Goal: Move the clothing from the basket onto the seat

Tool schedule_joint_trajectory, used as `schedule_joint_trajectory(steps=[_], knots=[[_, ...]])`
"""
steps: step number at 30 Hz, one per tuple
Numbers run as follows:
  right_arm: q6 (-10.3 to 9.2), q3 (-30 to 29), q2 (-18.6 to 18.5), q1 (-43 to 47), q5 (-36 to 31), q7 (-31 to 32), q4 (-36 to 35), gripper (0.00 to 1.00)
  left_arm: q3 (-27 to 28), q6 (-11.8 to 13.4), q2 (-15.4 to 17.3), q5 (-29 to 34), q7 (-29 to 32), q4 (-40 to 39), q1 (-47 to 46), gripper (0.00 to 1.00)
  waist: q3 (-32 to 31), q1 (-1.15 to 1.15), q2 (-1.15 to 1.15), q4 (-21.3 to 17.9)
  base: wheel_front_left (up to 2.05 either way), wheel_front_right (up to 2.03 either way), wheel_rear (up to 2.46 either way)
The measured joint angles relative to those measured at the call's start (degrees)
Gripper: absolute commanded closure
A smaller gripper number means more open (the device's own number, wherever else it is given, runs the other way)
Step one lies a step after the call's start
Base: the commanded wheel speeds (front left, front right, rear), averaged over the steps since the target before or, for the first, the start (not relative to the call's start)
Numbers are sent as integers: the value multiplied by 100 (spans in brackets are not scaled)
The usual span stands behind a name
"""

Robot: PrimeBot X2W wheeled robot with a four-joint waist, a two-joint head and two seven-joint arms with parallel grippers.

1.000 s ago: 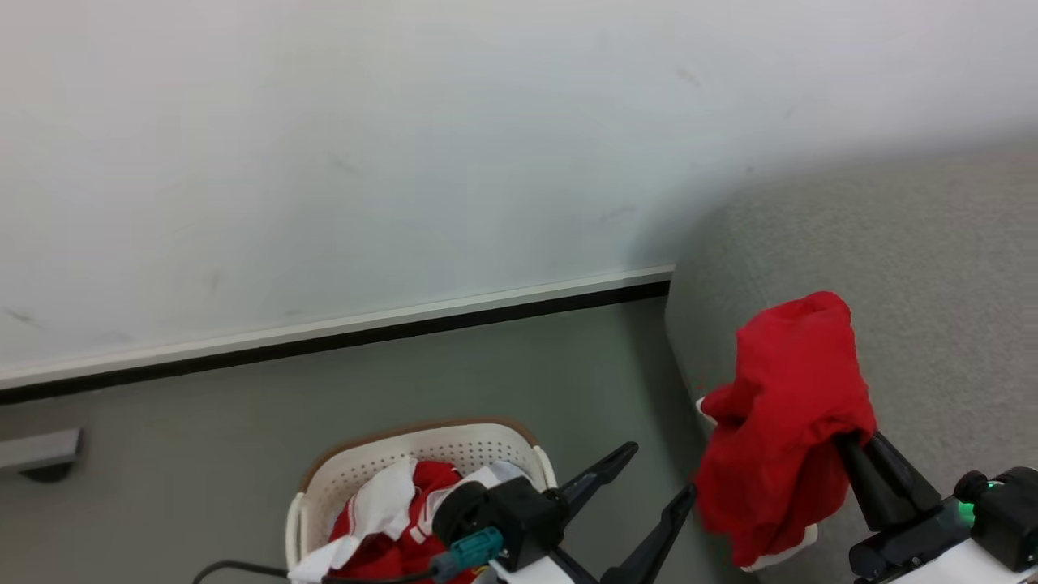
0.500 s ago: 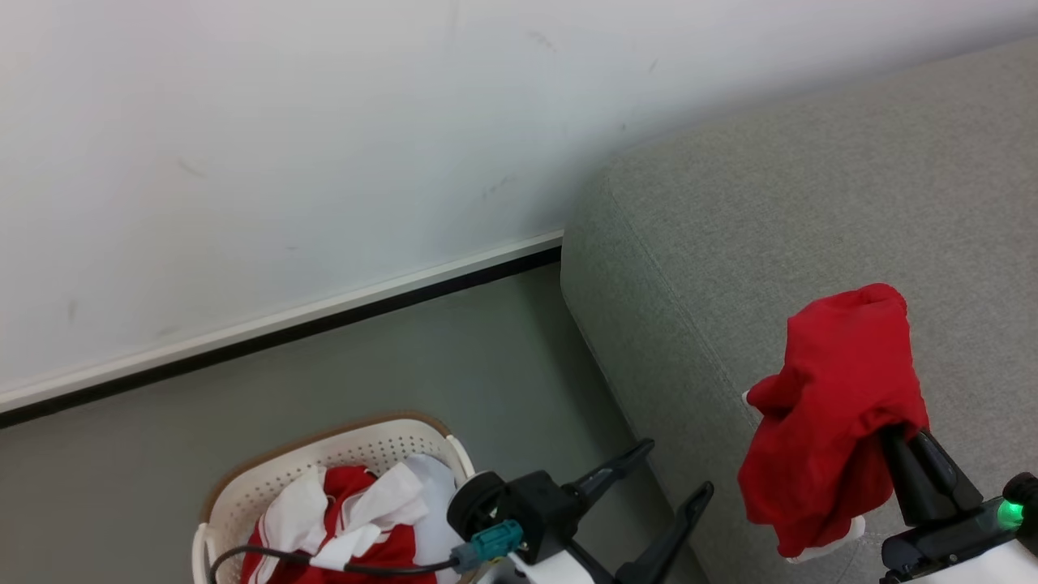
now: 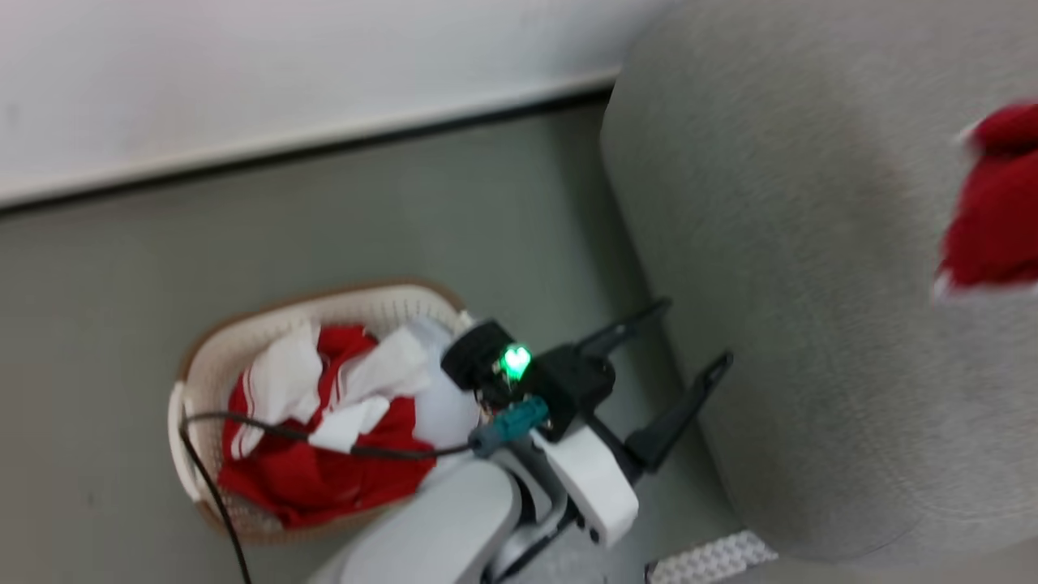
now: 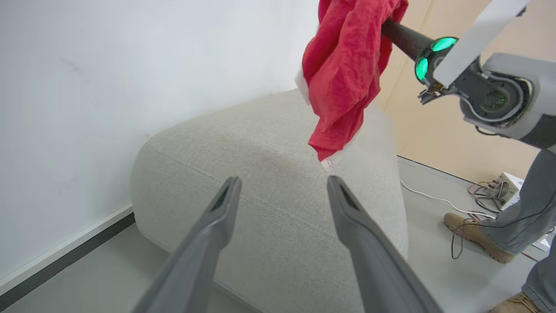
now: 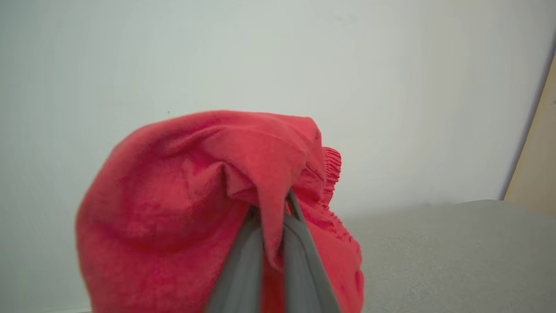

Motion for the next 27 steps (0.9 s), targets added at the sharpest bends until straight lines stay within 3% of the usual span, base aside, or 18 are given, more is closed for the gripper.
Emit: schedule_joint_trajectory(steps=[9, 15, 21, 22, 23, 24, 27], knots=[[0, -980, -847, -2485, 4, 34, 1797, 100, 169, 3, 236, 356, 169, -212, -922, 0, 1376, 1, 0, 557, 0, 0, 0], [0, -1537, -1518, -3810, -363, 45, 3148, 100, 157, 55, 77, 403, 130, -403, -1209, 0, 1992, 1, 0, 1076, 0, 0, 0], [0, -2092, -1624, -4368, -1111, 21, 4396, 100, 46, 109, 53, 427, 119, -489, -1230, 0, 2391, 1, 0, 1522, 0, 0, 0], [0, -2184, -1560, -4368, -1232, 19, 4544, 94, 43, 114, 59, 427, 118, -494, -1222, 0, 2436, 1, 0, 1572, 0, 0, 0], [0, -2271, -1484, -4361, -1378, 20, 4644, 57, 34, 133, 62, 427, 119, -505, -1209, 0, 2473, 1, 0, 1615, 0, 0, 0], [1, -2364, -1412, -4354, -1484, 19, 4684, 1, 38, 151, 69, 426, 118, -515, -1190, 0, 2500, 1, 0, 1645, 0, 0, 0], [1, -2609, -1148, -4313, -1785, 13, 4696, 0, 97, 202, 137, 415, 119, -531, -1149, 0, 2501, 0, 0, 1645, 0, 0, 0]])
